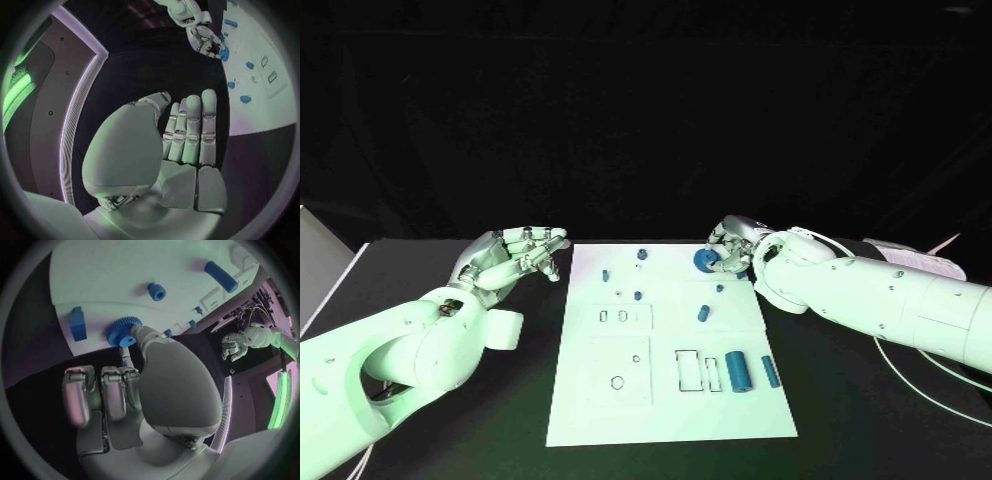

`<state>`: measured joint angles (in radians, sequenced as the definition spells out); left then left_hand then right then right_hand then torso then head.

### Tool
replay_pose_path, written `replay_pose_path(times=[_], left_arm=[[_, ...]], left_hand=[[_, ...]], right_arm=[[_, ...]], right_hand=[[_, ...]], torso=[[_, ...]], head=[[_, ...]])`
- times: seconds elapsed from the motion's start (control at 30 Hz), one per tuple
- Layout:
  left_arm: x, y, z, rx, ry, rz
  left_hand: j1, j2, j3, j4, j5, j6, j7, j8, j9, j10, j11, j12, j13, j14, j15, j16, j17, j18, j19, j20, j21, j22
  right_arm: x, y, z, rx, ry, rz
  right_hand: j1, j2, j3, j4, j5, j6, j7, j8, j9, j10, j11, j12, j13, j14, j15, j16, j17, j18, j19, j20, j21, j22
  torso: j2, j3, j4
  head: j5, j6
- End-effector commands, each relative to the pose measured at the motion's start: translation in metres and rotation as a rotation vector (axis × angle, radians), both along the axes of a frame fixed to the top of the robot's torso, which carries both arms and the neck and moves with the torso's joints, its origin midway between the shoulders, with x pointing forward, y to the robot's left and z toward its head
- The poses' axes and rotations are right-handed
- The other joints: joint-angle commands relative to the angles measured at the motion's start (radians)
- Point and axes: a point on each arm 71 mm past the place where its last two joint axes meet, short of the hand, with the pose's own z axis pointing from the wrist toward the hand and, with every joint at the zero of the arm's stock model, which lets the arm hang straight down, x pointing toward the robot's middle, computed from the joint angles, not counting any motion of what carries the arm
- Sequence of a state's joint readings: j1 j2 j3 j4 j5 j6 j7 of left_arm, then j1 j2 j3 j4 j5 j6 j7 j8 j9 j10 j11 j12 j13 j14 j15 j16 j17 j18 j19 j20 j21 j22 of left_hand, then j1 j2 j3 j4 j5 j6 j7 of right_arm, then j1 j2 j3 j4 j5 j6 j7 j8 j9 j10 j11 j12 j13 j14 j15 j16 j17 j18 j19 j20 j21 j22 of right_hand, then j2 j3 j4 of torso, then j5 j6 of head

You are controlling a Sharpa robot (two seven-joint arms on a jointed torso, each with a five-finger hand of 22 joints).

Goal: Assemble the parts on the task board

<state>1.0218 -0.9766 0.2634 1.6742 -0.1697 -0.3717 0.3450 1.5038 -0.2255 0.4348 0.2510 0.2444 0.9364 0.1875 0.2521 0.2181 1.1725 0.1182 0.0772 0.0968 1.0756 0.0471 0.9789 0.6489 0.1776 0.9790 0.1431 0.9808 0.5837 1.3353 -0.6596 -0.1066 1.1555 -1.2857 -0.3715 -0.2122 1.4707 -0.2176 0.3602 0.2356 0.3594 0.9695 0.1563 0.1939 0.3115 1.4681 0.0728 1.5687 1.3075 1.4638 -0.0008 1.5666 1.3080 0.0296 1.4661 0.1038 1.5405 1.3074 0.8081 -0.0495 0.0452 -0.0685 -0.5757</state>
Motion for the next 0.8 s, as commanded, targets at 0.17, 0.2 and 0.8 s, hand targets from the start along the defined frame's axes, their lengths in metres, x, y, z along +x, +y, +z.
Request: replay_pose_path(times=[0.17, 0.2, 0.8], left_arm=[[0.0, -0.002, 0.001, -0.003, -0.007, -0.014], [0.0, -0.003, 0.001, -0.003, -0.007, -0.015], [0.0, -0.006, 0.001, -0.007, -0.006, -0.022]], left_hand=[[-0.009, 0.003, 0.007, 0.001, -0.003, -0.008, 0.0, 0.003, 0.001, -0.005, 0.002, 0.005, 0.002, -0.005, 0.0, 0.003, 0.0, 0.006, -0.009, -0.001, 0.006, 0.002], [-0.009, 0.003, 0.007, 0.001, -0.003, -0.008, 0.0, 0.003, 0.001, -0.005, 0.002, 0.005, 0.002, -0.005, 0.0, 0.003, 0.0, 0.006, -0.009, -0.001, 0.006, 0.002], [-0.008, 0.005, 0.01, 0.0, -0.003, -0.008, 0.0, 0.004, 0.002, -0.005, 0.002, 0.006, 0.002, -0.005, 0.0, 0.004, -0.001, 0.006, -0.011, -0.001, 0.009, 0.003]], right_arm=[[-0.011, 0.022, 0.016, 0.012, -0.2, 0.098], [-0.012, 0.026, 0.017, 0.015, -0.213, 0.109], [-0.023, 0.104, 0.017, 0.028, -0.231, 0.257]], right_hand=[[-0.01, 0.001, 0.036, -0.011, -0.009, 0.038, -0.017, 0.023, 0.012, 0.103, -0.013, 0.002, 0.263, 0.107, -0.014, 0.004, 0.263, -0.02, 0.09, -0.015, 0.004, 0.229], [-0.011, 0.001, 0.038, -0.012, -0.01, 0.039, -0.018, 0.024, 0.012, 0.103, -0.014, 0.002, 0.263, 0.107, -0.015, 0.004, 0.263, -0.02, 0.09, -0.016, 0.004, 0.229], [-0.041, -0.018, 0.048, -0.017, -0.031, 0.037, -0.019, 0.025, 0.012, 0.103, -0.016, 0.002, 0.263, 0.107, -0.018, 0.004, 0.263, -0.02, 0.09, -0.02, 0.004, 0.229]], torso=[[-0.002, -0.0006, -0.0002], [-0.001, -0.0006, 0.0002], [0.003, -0.0028, 0.0014]], head=[[0.003, 0.007], [0.003, 0.008], [0.01, 0.013]])
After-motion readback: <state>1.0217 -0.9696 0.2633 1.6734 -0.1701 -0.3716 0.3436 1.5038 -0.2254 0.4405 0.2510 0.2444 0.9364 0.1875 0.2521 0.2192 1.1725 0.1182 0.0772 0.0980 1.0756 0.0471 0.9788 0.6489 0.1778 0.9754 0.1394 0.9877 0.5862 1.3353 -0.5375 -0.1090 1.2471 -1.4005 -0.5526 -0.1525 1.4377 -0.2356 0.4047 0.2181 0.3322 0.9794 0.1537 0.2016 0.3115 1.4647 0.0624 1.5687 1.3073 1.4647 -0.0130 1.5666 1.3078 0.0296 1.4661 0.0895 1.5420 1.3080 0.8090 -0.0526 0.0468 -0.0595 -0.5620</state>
